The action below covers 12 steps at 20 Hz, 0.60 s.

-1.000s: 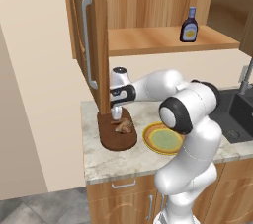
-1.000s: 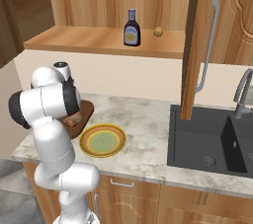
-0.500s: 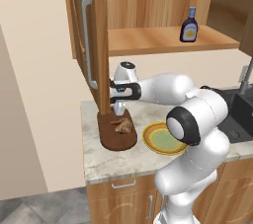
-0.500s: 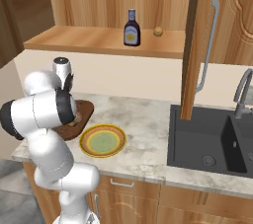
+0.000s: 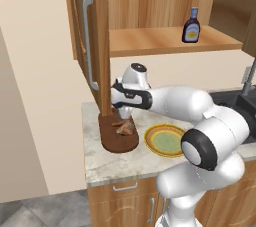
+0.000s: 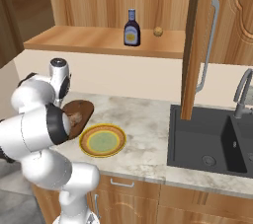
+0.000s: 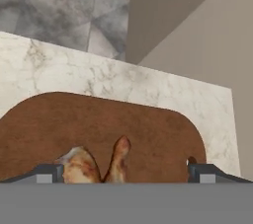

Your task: Pick the chicken drumstick from the plate and place it on the cutting board. Then pick the condiment bottle from the cabinet and place it next to the cutting board.

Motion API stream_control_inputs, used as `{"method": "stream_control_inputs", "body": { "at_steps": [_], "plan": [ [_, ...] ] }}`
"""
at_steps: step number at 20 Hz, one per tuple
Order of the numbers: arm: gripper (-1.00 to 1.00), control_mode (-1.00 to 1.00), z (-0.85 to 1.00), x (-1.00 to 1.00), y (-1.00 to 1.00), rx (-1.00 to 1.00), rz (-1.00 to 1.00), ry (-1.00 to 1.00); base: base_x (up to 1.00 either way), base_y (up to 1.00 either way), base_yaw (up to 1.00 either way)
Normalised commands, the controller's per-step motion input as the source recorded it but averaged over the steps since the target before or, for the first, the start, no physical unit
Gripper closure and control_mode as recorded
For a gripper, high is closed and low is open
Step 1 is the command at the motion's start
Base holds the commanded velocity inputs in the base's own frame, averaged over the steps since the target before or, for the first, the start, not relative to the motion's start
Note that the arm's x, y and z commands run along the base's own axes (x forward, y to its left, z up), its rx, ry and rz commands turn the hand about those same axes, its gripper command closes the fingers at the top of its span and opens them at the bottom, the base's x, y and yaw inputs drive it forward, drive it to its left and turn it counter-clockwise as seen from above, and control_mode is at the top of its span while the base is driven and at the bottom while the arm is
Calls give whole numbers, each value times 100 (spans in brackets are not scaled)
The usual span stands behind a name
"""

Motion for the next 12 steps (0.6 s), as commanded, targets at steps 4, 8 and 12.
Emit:
{"method": "stream_control_inputs", "body": {
  "at_steps": [4,8,12],
  "plan": [
    [-100,-100,26,-39,-15,4,0,-4,0,0,0],
    [-100,-100,34,-36,-20,6,0,-2,0,0,0],
    [-100,-100,34,-35,-21,6,0,0,0,0,0]
  ]
}}
